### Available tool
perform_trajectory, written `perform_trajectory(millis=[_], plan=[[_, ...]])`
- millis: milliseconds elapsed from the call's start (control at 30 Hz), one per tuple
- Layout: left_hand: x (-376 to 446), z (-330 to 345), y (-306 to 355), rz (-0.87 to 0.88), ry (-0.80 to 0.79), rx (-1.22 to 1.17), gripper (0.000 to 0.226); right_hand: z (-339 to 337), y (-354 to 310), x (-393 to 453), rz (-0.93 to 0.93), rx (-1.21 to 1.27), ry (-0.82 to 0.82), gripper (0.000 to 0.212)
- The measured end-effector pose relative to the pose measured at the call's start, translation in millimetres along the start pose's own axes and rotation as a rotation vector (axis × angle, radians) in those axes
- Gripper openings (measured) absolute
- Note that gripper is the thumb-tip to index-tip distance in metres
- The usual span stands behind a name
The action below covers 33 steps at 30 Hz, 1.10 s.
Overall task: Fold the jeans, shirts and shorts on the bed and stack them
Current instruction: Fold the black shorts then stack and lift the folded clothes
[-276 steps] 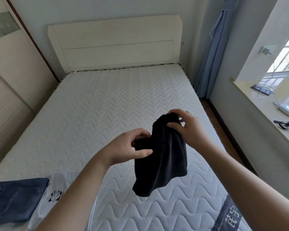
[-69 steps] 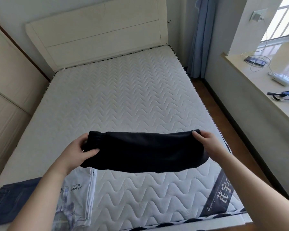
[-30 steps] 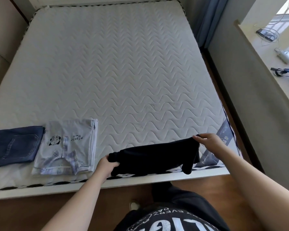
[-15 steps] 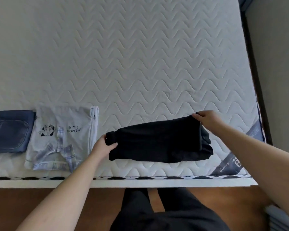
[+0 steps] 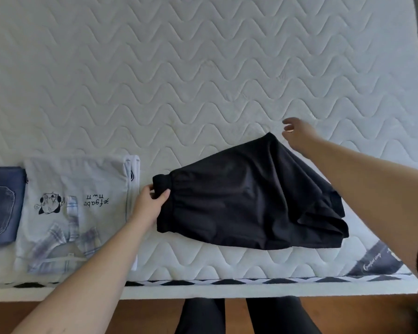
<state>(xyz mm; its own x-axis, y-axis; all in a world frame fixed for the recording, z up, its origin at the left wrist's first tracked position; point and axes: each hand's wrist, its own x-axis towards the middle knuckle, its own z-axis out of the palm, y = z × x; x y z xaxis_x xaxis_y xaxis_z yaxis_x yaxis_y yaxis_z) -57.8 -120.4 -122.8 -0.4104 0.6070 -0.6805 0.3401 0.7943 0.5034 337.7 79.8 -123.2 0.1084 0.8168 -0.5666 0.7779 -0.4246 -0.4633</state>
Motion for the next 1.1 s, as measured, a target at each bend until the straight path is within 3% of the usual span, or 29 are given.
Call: perform_trajectory(millis=[133,267,400,600,667,800,933,1100], plan=[[0.3,9.6,-0.6,-0.046,0.017,-0.054,0.057,12.5,23.4,-18.1,0.03,0.042,-0.016,0.045],[-11.7,19.7,13.4,0.015,0.172,0.15,0.07,15.2,55.4,-55.4,0.056,0.051,-0.041,0.053],[-32.1,45.8,36.9,0.317,0.234,0.329,0.055,18.7,89.8,-93.3,0.104,-0.011,0.066,0.06],[-46.3,132.2,83.4,0.79,-0.03,0.517,0.043,38.4,127.0,-132.1,0.269,-0.065,0.083,0.085],[-47.9,165.0,103.0,0.906,-0.135,0.546,0.042,45.5,138.7,-134.9,0.288,-0.061,0.094,0.07],[-44.1,224.3,140.1,1.069,-0.267,0.717,0.05,46.0,159.1,-128.1,0.152,0.02,0.218,0.029],[-33.0,265.4,170.8,1.149,-0.272,0.889,0.061,20.5,174.1,-106.4,0.116,0.19,0.248,0.019],[-18.7,302.1,211.1,1.178,-0.232,0.977,0.078,-38.4,181.7,-50.1,0.014,0.19,0.281,0.019]])
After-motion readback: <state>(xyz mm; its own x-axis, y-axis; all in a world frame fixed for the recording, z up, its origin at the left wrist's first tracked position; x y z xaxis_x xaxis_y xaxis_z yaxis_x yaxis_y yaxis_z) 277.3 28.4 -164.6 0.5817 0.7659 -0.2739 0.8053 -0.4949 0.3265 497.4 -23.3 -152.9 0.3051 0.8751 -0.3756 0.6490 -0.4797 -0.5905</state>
